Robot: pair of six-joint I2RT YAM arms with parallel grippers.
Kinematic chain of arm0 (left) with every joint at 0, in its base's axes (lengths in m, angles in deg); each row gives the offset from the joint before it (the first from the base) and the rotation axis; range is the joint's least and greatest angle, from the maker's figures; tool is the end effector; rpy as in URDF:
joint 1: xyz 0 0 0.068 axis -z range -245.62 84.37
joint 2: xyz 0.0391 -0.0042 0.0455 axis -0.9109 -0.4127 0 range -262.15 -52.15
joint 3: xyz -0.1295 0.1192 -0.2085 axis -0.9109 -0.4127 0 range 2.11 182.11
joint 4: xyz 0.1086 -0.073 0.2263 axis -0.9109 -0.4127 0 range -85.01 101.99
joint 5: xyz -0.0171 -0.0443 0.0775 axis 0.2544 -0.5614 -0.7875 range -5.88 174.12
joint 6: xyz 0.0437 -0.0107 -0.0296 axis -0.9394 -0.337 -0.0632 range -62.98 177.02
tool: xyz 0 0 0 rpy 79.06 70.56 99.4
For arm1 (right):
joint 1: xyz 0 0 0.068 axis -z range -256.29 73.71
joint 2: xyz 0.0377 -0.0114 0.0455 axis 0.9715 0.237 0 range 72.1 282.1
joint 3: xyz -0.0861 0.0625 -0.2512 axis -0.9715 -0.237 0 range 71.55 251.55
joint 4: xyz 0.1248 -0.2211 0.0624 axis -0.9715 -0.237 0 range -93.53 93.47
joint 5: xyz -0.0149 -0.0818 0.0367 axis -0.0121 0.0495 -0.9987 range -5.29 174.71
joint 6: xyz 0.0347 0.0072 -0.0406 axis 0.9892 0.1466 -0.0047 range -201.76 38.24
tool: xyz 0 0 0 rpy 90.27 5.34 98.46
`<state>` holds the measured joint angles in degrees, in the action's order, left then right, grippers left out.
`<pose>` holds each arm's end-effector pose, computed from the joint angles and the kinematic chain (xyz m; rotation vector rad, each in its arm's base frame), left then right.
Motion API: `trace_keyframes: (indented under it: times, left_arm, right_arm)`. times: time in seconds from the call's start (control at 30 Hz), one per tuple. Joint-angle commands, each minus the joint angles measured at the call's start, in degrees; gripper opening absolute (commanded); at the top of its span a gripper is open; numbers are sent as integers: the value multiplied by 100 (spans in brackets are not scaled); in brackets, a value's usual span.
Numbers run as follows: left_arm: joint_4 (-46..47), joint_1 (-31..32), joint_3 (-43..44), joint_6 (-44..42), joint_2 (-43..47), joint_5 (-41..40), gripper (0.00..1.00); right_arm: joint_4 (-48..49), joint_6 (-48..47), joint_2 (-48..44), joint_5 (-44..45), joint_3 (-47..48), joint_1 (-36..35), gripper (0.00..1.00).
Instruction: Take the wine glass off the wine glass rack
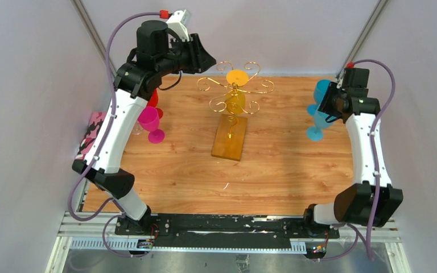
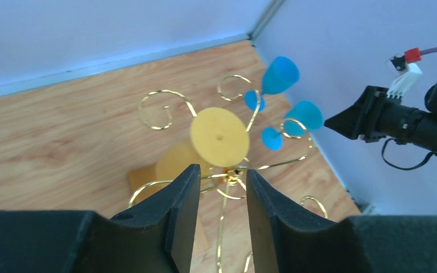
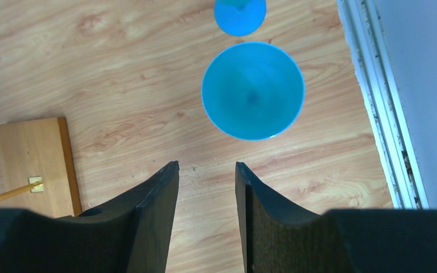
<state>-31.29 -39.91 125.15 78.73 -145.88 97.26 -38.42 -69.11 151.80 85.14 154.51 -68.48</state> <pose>0.2909 -0.1490 0.5231 0.2341 1.8663 -0.7866 0.2967 -0.0409 0.3787 0.4025 2.2090 0.0372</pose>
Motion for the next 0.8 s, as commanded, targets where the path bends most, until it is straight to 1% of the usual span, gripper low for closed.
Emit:
trace_keyframes:
  times: [0.0, 0.17, 0.23, 0.37, 0.5, 0.6, 0.77]
  left_arm:
    - [497, -123, 22, 603, -338, 1393, 43]
    - [741, -312, 243, 1336, -915, 2367, 46]
    - [649, -328, 445, 1491, -1216, 2436, 47]
    - [309, -330, 706, 1472, -1524, 2139, 50]
    - [188, -308, 678, 1423, -1642, 1837, 46]
    - [2, -258, 687, 1237, -1644, 1441, 44]
    - [-126, -133, 700, 1118, -1635, 1181, 43]
  right_arm:
    - [19, 69, -586, 113, -197, 44, 46]
    - [236, 81, -987, 45, -372, 37, 47]
    - [301, 96, -1086, -151, -454, 38, 47]
    - [467, 117, -1219, -291, -564, 39, 47]
    - [585, 150, -1329, -302, -646, 43, 47]
    - [666, 178, -1396, -357, -690, 44, 47]
    - [786, 206, -1489, -360, -763, 44, 47]
